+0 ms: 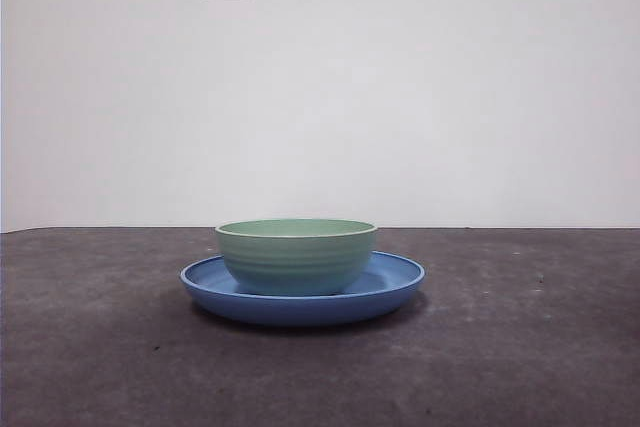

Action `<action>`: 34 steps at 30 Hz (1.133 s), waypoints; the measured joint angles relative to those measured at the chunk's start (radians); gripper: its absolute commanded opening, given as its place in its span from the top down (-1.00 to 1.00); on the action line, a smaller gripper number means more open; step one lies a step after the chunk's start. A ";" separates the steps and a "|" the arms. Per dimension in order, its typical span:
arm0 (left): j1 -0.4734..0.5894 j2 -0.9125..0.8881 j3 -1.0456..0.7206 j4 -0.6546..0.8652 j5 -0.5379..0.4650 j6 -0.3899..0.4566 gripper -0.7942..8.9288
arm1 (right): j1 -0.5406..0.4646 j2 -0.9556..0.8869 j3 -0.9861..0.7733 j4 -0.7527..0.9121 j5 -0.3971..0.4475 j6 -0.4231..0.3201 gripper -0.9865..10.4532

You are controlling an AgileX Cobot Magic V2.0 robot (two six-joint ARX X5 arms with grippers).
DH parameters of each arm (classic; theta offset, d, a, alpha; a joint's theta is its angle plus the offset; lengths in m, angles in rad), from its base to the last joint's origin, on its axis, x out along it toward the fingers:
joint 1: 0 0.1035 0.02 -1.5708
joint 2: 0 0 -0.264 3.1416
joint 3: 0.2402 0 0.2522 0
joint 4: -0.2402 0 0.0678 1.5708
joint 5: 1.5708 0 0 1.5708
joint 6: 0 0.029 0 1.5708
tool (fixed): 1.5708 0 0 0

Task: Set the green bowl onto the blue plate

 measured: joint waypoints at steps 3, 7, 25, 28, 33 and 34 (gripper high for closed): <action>0.000 0.001 0.000 -0.037 -0.001 -0.001 0.82 | 0.000 0.000 0.000 0.000 0.000 0.000 0.82; 0.000 0.000 0.000 -0.037 -0.001 -0.007 0.82 | 0.000 0.000 0.000 0.000 0.000 0.000 0.82; 0.000 0.000 0.000 -0.037 -0.001 -0.023 0.82 | 0.000 0.000 0.000 0.000 0.000 0.000 0.82; 0.000 0.000 0.000 -0.037 -0.001 -0.023 0.82 | 0.000 0.000 0.000 0.000 0.000 0.000 0.82; 0.000 0.000 0.000 -0.037 -0.001 -0.023 0.82 | 0.000 -0.003 0.000 0.000 0.002 -0.002 0.82; 0.000 0.000 0.000 -0.037 -0.001 -0.023 0.82 | -0.003 -0.005 0.000 0.002 0.011 -0.010 0.82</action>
